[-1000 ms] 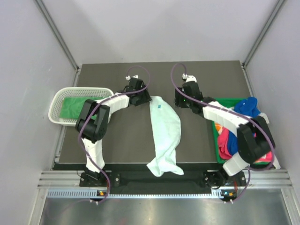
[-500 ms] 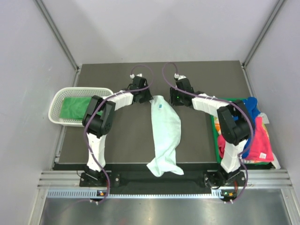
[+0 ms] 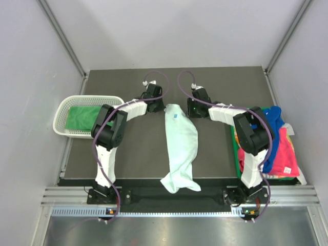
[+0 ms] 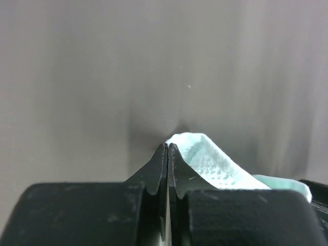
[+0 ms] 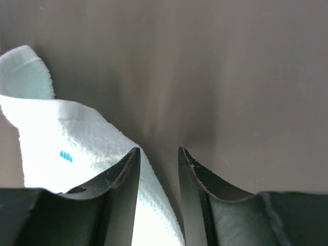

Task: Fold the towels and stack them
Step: Flatten out the crumpled towel

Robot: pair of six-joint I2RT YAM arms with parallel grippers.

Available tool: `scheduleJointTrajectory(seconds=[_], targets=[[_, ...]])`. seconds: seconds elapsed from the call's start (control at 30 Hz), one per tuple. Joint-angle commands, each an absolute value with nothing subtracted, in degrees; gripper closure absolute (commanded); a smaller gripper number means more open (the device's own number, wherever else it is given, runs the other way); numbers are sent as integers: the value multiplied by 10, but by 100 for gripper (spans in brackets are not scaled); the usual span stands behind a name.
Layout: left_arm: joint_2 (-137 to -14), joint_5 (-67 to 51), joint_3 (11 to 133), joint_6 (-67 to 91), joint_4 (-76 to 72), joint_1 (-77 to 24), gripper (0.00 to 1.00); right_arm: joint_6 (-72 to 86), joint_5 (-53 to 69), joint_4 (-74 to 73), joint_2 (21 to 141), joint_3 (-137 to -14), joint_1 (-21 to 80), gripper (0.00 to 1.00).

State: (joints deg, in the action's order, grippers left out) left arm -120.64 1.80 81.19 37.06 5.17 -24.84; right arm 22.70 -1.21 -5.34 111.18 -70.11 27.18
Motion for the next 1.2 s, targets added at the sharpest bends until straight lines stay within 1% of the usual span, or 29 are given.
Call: scheduleJointTrajectory(seconds=[0.0,0.1,0.3,0.37,0.43,0.53,0.57,0.67,0.77,0.87,0.9,1.03,1.07,1.17], targets=[[-1195,77,827,341,90,-246,100,234,-16,-28,1093,-691,263,66],[-1170,114,832,325,116,-245,100,233,-19,-23,1085,-682,261,69],[-1087,162,812,301,149,-230,100,234,-12,-8,1076,-670,258,69],[-1058,156,799,291,154,-226,100,235,-3,-4,1078,-672,258,65],[-1042,123,791,274,163,-226,100,237,17,12,1079,-673,260,62],[-1023,102,788,263,200,-227,100,243,30,24,1082,-675,270,57],[-1011,90,778,262,204,-227,100,244,28,25,1083,-676,273,52],[-991,45,739,262,207,-227,100,250,18,18,1097,-693,283,44],[-968,36,704,273,207,-227,100,254,17,15,1114,-708,287,41],[-936,33,651,280,200,-227,100,257,16,7,1128,-730,296,41],[-927,32,626,282,193,-227,100,258,18,6,1130,-733,300,41],[-901,33,600,283,195,-227,100,266,6,6,1122,-724,331,44],[-891,33,597,283,195,-227,100,272,4,7,1119,-716,336,49],[-875,33,581,283,192,-227,100,274,3,11,1108,-697,354,60]])
